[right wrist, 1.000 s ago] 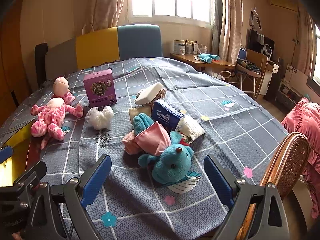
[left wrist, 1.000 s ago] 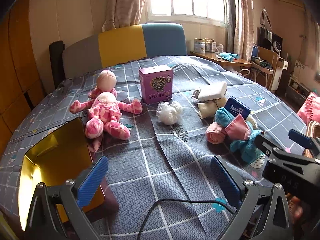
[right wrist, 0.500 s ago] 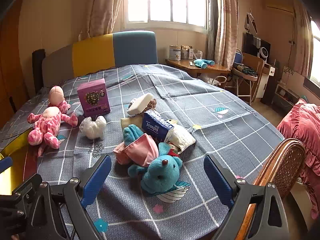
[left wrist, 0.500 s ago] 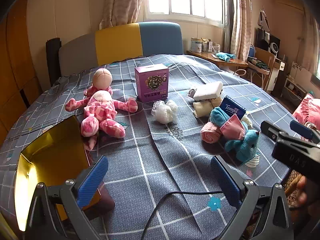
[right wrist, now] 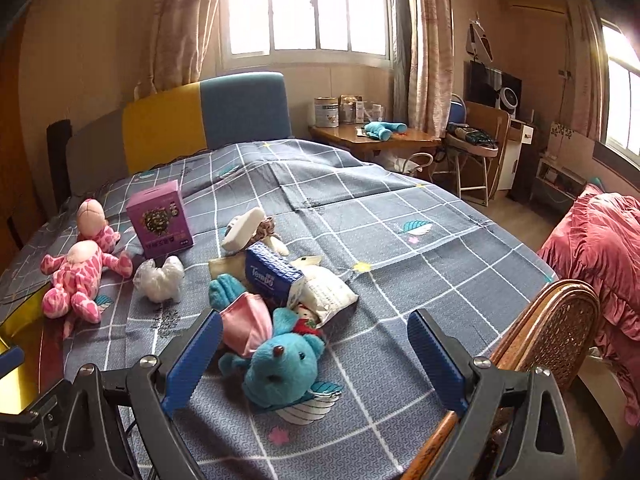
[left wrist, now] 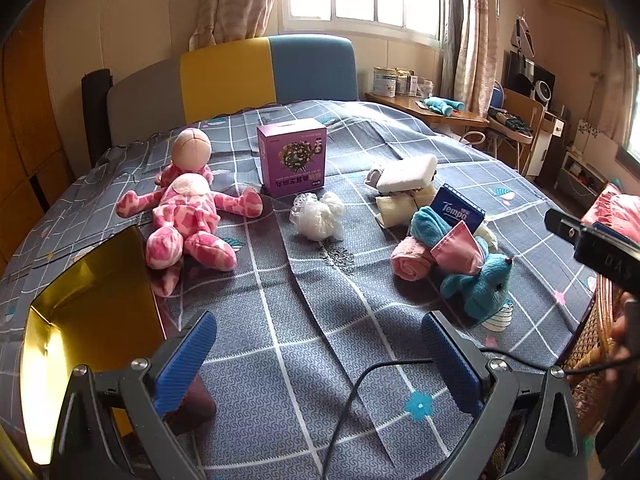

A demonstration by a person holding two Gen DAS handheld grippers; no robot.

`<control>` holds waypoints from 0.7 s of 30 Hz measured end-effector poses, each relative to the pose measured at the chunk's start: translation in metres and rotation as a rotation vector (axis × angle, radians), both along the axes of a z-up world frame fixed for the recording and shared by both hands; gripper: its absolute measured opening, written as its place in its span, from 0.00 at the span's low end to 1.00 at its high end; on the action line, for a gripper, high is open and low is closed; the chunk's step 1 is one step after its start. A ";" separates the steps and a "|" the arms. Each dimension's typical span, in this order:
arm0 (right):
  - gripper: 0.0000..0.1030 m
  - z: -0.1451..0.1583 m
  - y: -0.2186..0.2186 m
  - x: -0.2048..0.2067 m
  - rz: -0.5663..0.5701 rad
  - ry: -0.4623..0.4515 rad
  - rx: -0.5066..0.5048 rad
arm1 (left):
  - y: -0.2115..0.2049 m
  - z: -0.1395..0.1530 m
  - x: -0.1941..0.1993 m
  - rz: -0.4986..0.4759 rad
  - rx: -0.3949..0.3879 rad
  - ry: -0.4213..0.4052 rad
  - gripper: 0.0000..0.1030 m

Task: Organize soft objects
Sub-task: 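Move the left gripper toward the teal bear with pink hood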

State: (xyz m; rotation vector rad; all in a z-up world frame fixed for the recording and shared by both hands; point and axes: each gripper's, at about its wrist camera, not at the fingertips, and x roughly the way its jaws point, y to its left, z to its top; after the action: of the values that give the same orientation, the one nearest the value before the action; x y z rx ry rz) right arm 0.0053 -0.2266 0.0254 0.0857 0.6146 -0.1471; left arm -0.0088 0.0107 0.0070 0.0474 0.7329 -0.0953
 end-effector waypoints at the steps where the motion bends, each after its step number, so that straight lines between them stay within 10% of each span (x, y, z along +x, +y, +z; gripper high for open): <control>1: 0.93 0.001 -0.002 0.000 -0.004 -0.001 0.001 | -0.001 0.000 0.001 -0.002 -0.001 0.003 1.00; 21: 0.93 -0.005 -0.059 0.009 -0.020 0.063 0.093 | -0.020 -0.005 0.070 -0.161 -0.182 0.187 1.00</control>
State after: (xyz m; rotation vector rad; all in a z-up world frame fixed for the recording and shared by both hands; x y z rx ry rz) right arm 0.0146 -0.2860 0.0208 0.1774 0.6839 -0.1413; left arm 0.0611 -0.0098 0.0020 -0.0778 0.9038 -0.3229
